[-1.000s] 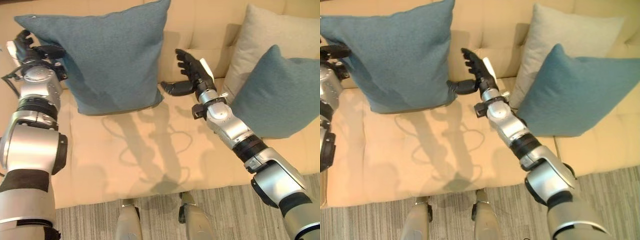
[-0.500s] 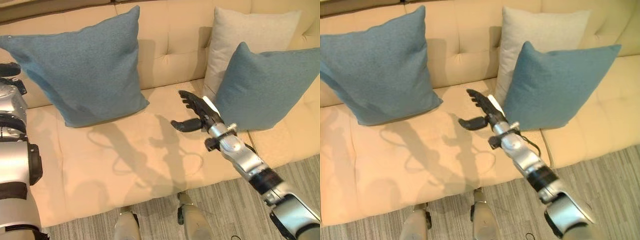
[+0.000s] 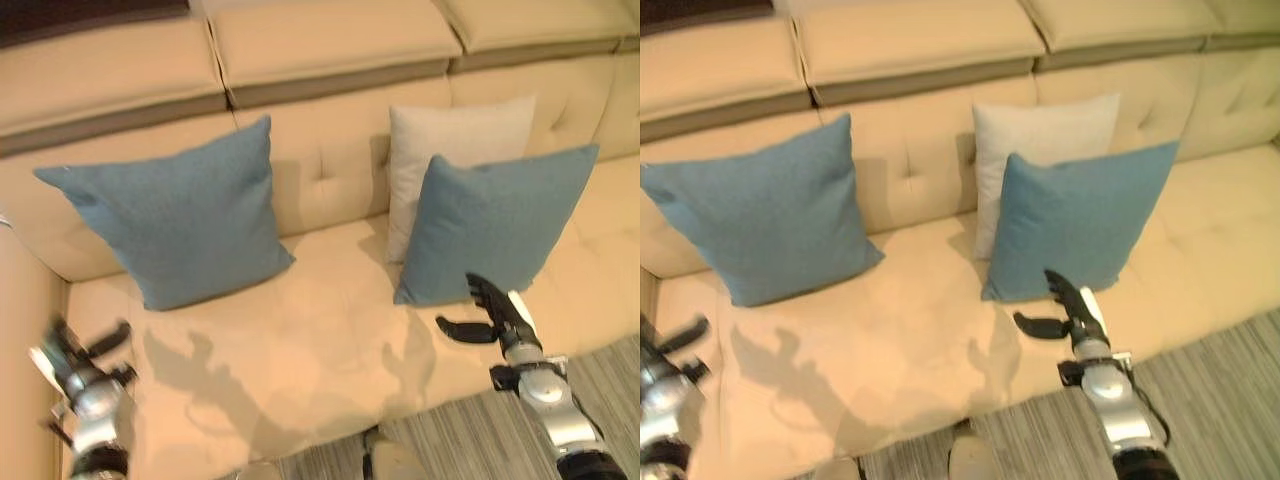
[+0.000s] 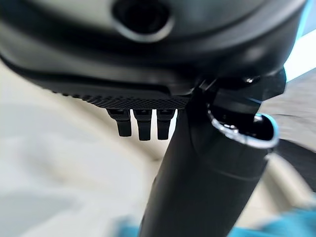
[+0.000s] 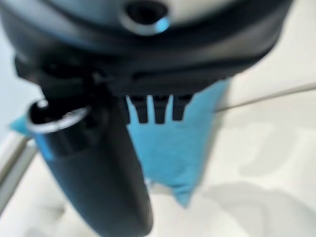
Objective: Pick up all the scattered cushions and arrange them neatly on the sofa.
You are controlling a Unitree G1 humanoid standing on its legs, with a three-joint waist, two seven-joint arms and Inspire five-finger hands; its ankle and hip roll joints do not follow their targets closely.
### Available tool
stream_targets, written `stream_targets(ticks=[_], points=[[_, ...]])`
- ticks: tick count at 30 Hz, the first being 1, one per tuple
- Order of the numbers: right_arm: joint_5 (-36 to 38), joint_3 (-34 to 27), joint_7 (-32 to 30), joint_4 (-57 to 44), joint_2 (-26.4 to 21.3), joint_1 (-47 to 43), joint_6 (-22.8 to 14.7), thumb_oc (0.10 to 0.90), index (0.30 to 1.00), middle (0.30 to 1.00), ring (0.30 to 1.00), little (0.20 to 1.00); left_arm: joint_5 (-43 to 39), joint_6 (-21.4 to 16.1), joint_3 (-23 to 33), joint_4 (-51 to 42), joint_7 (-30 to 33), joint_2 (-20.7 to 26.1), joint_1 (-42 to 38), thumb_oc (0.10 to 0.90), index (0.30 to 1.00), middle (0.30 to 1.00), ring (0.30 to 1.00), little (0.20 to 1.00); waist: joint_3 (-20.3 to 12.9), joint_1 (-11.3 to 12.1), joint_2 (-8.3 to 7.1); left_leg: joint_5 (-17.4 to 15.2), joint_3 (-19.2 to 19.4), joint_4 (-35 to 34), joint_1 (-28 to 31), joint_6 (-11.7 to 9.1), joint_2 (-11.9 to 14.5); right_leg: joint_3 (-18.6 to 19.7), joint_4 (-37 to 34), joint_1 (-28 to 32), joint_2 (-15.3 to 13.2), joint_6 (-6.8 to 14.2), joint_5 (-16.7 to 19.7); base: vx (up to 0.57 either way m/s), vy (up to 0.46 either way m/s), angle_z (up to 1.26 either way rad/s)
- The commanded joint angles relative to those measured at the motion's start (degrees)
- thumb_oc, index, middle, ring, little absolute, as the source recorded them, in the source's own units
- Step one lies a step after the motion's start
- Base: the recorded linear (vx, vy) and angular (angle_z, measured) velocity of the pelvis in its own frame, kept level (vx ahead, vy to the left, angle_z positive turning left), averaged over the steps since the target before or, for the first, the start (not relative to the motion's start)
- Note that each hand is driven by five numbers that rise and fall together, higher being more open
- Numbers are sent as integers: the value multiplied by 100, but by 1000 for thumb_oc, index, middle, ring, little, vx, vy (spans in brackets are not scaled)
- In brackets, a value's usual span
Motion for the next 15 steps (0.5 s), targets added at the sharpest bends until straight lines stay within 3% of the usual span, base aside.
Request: stream_targets(ticks=[1,2,3,4,6,7,8,9,10,11,12,13,15], points=[[142,-266,-239,54,222,130,-458,800,900,900,900,900,-174,-522,-456,441,-419,116,0,800,900,900,900,900,-571,105,-107,795,-141,505,-472,-257,493,-349,1167,103,-43,38,-1576,-423,-267,21],[181,-298,-370,152,365,175,-435,800,900,900,900,900,-81,-462,-680,583,-558,-136,46,800,900,900,900,900,-499,3,-246,418,289,892,-552,-56,417,-504,1151,85,-82,-64,-1526,-338,-204,24],[180,-299,-372,151,366,179,-435,800,900,900,900,900,-82,-464,-683,583,-558,-136,47,800,900,900,900,900,-497,6,-250,382,287,940,-568,-50,414,-501,1156,88,-91,-58,-1533,-404,-252,48],[288,-336,-420,205,486,219,-428,800,900,900,900,900,-27,-410,-844,769,-644,-336,58,800,900,900,900,900,-461,-84,-352,-35,540,1325,-533,80,249,-573,1153,62,-144,-102,-1459,-308,-162,45],[313,-368,-466,255,584,264,-440,800,900,900,900,900,233,-266,-1124,1055,-771,-583,106,800,900,900,900,900,-468,-155,-428,-640,602,1921,-543,209,-141,-672,1081,-12,-212,-157,-1301,-318,-137,52],[313,-369,-466,255,586,265,-439,800,900,900,900,900,233,-266,-1125,1054,-771,-582,106,800,900,900,900,900,-489,-161,-430,-622,599,1915,-571,216,-149,-676,1067,-34,-218,-155,-1281,-275,-33,38],[344,-383,-499,371,644,220,-435,800,900,900,900,900,365,-137,-1313,1415,-979,-846,185,800,900,900,900,900,-557,-248,-404,-1063,571,2104,-216,261,-554,-738,979,-76,-186,-146,-1137,-193,-10,17],[344,-383,-499,372,645,217,-435,800,900,900,900,900,365,-139,-1312,1419,-980,-845,181,800,900,900,900,900,-571,-256,-412,-1037,567,2085,-232,266,-569,-743,965,-91,-197,-144,-1118,-356,27,-14],[265,-331,-556,379,670,157,-405,800,900,900,900,900,223,-78,-1258,1599,-991,-1035,280,800,900,900,900,900,-588,-261,-344,-1308,164,2188,105,286,-913,-675,1005,-219,-97,-109,-994,-179,38,-28],[265,-330,-556,378,672,155,-404,800,900,900,900,900,223,-79,-1256,1600,-991,-1033,278,800,900,900,900,900,-603,-272,-359,-1275,159,2162,90,292,-934,-680,995,-236,-116,-107,-978,-370,109,-21],[160,-254,-632,368,680,92,-360,800,900,900,900,900,23,-78,-1300,1728,-1056,-1262,420,800,900,900,900,900,-558,-236,-278,-1543,-521,2161,423,378,-1272,-463,1165,-495,47,-88,-868,-210,70,-14],[160,-255,-632,369,683,89,-361,800,900,900,900,900,22,-80,-1299,1731,-1057,-1258,417,800,900,900,900,900,-574,-245,-299,-1505,-527,2133,408,384,-1298,-464,1155,-514,21,-84,-851,-322,114,-49],[214,-225,-675,475,728,14,-359,800,900,900,900,900,-33,-48,-1412,1859,-1112,-1343,380,800,900,900,900,900,-576,-281,-299,-1907,-863,1830,567,579,-1488,-332,1220,-823,57,-15,-722,-332,125,-74]])
